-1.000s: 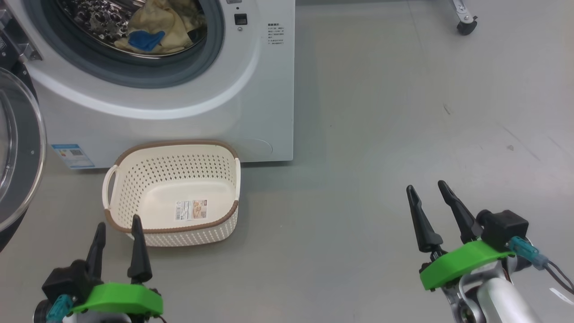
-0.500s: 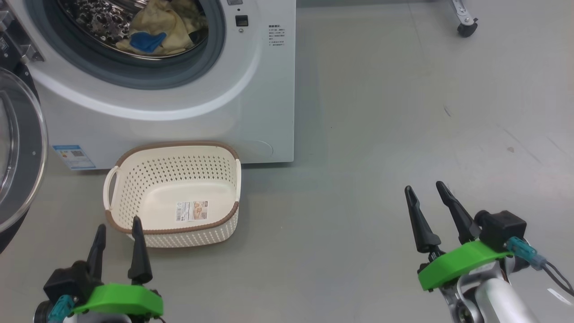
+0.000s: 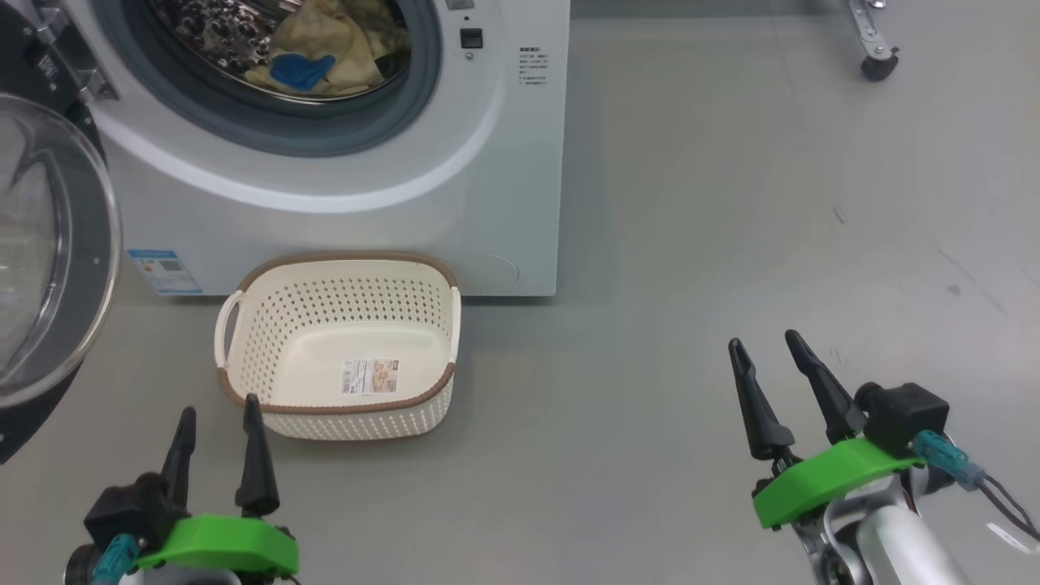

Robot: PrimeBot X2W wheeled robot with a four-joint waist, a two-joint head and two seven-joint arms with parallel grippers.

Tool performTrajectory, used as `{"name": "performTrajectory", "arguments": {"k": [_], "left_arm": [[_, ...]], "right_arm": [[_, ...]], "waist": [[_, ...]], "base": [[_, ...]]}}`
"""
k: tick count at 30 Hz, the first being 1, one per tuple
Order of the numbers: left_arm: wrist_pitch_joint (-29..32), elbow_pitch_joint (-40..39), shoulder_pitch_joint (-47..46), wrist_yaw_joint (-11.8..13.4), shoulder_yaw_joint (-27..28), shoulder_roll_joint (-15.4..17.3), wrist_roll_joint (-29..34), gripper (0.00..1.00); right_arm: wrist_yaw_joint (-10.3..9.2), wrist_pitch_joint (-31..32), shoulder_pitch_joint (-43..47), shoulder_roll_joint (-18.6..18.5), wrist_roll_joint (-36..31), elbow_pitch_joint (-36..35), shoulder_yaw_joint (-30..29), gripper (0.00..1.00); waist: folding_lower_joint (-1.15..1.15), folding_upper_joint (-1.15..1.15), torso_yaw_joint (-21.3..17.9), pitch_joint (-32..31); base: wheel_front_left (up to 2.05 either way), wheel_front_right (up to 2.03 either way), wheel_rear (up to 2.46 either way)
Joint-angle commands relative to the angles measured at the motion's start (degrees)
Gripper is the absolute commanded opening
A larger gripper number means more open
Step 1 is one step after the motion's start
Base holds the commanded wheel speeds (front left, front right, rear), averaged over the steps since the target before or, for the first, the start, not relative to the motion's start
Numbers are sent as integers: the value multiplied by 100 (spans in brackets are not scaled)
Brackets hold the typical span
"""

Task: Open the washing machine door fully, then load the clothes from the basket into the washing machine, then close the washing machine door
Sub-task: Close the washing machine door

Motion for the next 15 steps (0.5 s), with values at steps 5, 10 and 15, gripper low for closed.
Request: {"name": "performTrajectory", "arguments": {"k": [5, 10, 15], "left_arm": [[-82, -234, -222, 0, 143, 77, 72, 100], [-81, -276, -180, 23, 95, 109, 91, 100], [-62, -329, -115, 59, 77, 150, 92, 100]], "right_arm": [[1, -38, -114, -4, 16, -200, 145, 100], [1, -38, -103, -2, 9, -198, 197, 100], [1, -38, -97, 13, 23, -180, 274, 100]], "waist": [[0, 0, 475, -36], [0, 0, 996, -48], [0, 0, 1517, -86]], "base": [[0, 0, 0], [0, 0, 0], [0, 0, 0]]}}
